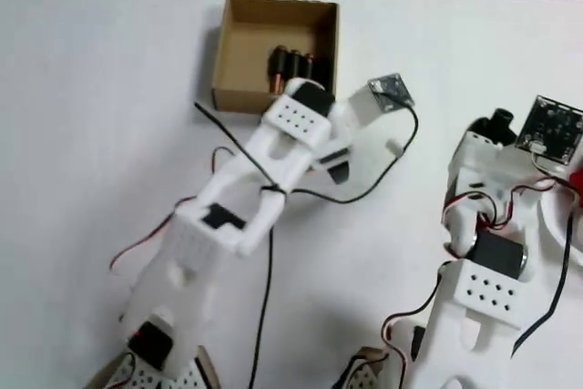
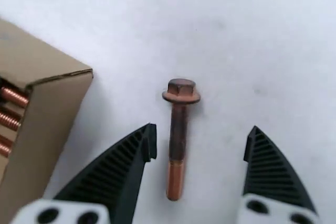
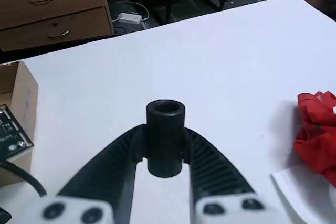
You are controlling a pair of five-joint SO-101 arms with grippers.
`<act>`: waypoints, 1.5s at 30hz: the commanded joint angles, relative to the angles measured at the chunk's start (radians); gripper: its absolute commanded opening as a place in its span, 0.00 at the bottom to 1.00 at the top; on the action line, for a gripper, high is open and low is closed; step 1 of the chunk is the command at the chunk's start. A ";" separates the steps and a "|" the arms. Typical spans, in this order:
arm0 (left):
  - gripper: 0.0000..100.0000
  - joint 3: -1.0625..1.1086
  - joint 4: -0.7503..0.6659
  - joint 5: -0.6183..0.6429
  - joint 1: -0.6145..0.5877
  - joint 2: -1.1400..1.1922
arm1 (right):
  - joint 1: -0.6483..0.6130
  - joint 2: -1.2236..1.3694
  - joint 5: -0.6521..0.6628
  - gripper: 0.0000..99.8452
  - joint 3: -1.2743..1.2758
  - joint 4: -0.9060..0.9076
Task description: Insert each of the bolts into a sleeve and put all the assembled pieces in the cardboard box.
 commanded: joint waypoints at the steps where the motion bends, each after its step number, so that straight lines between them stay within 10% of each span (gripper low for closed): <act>1: 0.28 -0.225 0.055 -0.008 -0.003 0.094 | 0.036 -0.042 0.009 0.02 -0.008 0.024; 14: 0.27 -0.587 0.172 -0.014 -0.005 0.364 | 0.038 -0.225 0.009 0.02 0.018 0.062; 22: 0.02 -0.591 0.190 -0.014 -0.008 0.370 | 0.038 -0.234 0.009 0.02 0.094 0.062; 40: 0.02 -0.892 0.430 -0.005 -0.046 0.330 | -0.058 -0.225 0.011 0.02 0.244 -0.157; 45: 0.02 -0.894 0.423 0.261 -0.092 0.206 | -0.156 -0.225 0.011 0.02 0.282 -0.177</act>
